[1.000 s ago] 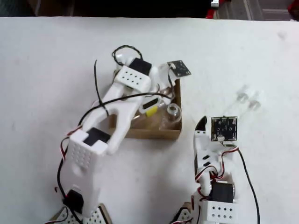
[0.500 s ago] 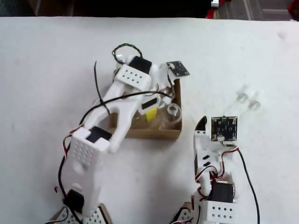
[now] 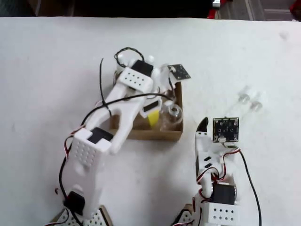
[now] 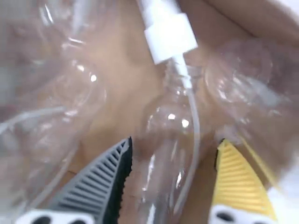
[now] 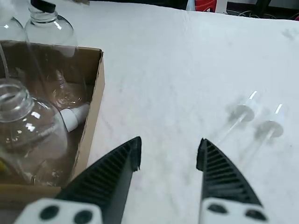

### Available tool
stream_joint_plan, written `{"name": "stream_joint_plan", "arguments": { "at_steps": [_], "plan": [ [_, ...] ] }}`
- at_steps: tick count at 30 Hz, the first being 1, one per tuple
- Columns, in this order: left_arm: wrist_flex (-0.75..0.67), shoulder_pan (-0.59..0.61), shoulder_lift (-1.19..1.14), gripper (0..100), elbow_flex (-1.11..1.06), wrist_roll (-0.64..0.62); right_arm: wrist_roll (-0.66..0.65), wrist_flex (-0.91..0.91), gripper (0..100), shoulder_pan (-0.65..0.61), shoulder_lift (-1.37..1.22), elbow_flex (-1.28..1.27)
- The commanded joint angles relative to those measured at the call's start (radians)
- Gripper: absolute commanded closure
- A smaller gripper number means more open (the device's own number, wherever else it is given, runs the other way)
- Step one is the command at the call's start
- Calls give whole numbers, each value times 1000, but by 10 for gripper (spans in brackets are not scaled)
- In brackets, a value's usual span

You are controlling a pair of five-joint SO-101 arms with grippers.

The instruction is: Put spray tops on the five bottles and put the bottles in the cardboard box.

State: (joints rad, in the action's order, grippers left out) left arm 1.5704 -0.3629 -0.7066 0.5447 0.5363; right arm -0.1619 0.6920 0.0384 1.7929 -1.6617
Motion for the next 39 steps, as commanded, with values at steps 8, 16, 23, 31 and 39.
{"name": "stream_joint_plan", "arguments": {
  "at_steps": [8,16,23,31,39],
  "plan": [
    [-57,-25,8,736,-48,0,-15,-1,822,-8,7,-2],
    [-60,-25,13,983,-40,0,-15,-1,822,-8,7,-2],
    [-12,-25,19,980,-3,-2,-15,-1,822,-8,7,-2],
    [109,-27,19,979,147,-3,-15,-1,822,-8,7,-2],
    [190,-56,19,979,272,-5,-15,-1,822,-8,7,-2]
  ]
}}
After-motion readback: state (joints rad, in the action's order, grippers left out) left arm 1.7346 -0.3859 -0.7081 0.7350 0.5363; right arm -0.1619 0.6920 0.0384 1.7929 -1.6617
